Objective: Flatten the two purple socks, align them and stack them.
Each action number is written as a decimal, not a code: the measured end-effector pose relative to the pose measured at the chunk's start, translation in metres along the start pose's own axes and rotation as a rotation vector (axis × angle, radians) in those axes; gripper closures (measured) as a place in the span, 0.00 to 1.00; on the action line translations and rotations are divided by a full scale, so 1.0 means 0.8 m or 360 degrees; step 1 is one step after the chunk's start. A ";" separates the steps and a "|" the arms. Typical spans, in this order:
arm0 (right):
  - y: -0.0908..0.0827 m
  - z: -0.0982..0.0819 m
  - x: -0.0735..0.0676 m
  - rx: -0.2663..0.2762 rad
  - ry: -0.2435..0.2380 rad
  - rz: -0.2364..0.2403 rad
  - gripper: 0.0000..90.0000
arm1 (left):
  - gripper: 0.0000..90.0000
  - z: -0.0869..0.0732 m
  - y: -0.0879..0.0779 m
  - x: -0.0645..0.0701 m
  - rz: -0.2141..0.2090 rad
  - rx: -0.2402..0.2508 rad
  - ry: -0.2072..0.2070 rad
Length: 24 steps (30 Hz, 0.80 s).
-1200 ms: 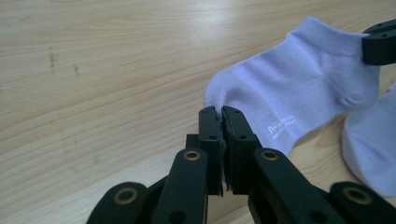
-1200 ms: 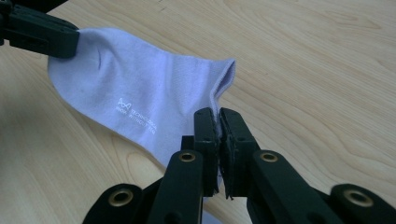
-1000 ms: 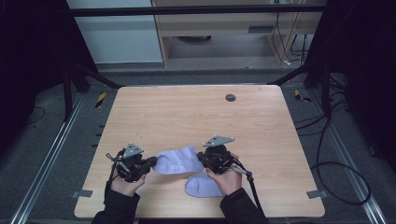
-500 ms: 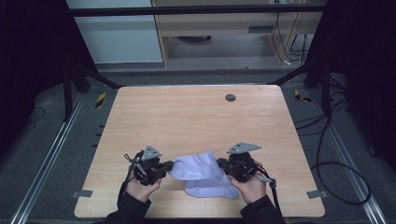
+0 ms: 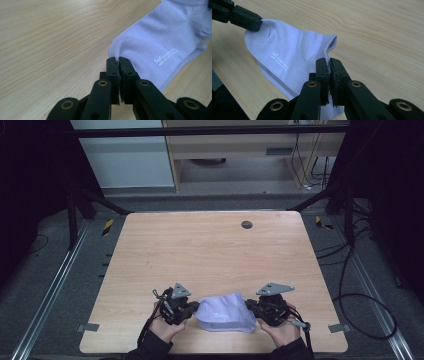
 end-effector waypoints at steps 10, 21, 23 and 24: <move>0.003 -0.020 0.004 -0.0049 0.0002 -0.0020 0.95 | 0.96 -0.008 0.014 0.013 -0.0033 -0.0060 0.0038; 0.009 -0.035 0.013 -0.0102 0.0032 -0.0038 0.96 | 0.96 -0.018 0.028 0.019 -0.0045 -0.0118 0.0055; 0.013 -0.037 0.017 -0.0114 0.0028 -0.0050 0.95 | 0.96 -0.020 0.029 0.017 -0.0035 -0.0129 0.0060; 0.014 -0.039 0.018 -0.0124 0.0044 -0.0057 0.95 | 0.96 -0.020 0.029 0.016 -0.0035 -0.0129 0.0055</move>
Point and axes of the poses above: each handheld gripper's, and its own axes: y roughly forward along the jaws, z roughly out of its top, x roughly to its right, the point moved 9 cm from there along y, roughly forward along the jaws, and after that the axes turned 13 degrees about y, right-handed, at the moved point
